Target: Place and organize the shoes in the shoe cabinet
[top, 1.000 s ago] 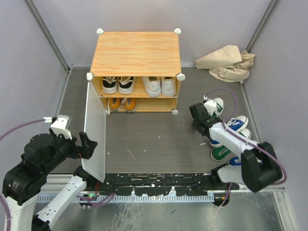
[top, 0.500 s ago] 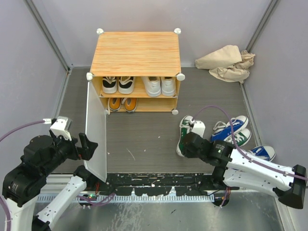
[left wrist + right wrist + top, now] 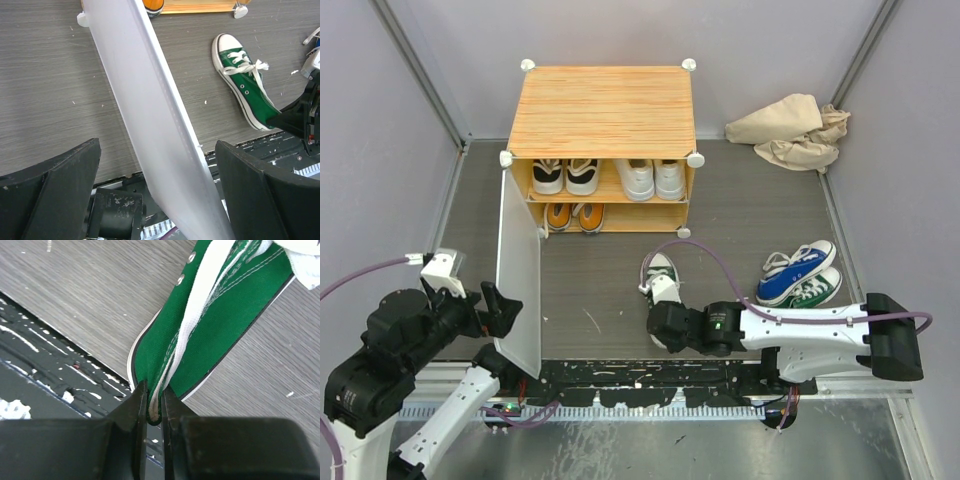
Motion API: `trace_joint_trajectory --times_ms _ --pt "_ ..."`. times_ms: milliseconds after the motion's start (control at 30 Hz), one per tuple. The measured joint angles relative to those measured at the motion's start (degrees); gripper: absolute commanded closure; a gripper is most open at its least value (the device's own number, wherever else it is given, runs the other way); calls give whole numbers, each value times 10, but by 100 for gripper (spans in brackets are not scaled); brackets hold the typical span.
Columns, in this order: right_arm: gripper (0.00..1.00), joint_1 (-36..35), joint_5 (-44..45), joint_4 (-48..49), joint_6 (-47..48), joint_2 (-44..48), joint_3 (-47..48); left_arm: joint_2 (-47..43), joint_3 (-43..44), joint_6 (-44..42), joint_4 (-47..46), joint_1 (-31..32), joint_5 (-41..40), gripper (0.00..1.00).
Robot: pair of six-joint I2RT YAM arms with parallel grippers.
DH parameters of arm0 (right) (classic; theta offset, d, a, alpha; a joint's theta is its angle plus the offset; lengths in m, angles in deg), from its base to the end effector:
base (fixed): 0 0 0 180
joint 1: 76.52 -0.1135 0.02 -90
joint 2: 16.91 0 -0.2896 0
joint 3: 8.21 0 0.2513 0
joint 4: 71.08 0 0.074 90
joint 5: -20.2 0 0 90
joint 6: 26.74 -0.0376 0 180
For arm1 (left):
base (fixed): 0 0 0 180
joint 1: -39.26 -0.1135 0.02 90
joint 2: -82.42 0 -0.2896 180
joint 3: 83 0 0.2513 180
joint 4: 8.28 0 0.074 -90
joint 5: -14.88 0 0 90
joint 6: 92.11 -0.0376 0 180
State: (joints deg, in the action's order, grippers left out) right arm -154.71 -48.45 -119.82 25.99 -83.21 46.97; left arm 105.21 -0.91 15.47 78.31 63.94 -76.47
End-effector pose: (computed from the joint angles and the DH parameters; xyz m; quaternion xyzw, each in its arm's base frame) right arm 0.0553 0.1978 0.2359 -0.2866 0.9059 0.1205 0.2877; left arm -0.0174 0.0090 0.3906 0.0468 0.8526 -0.1782 0.4889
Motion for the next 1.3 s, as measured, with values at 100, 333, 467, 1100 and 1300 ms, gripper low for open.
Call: trace_joint_trajectory --times_ms 100,333,467,1100,1300 --pt "99 -4 -10 20 18 0 0 -2 -4 3 -1 0 1 2" --pt "99 -5 8 23 68 21 0 0 -14 5 -14 1 18 2" --pt "99 12 13 5 117 9 32 12 -13 -1 -16 2 34 2" --pt "99 273 -34 181 306 -161 108 39 -5 -24 -26 4 42 2" --pt "99 305 -45 248 341 -209 116 51 -5 -33 -35 4 42 2"
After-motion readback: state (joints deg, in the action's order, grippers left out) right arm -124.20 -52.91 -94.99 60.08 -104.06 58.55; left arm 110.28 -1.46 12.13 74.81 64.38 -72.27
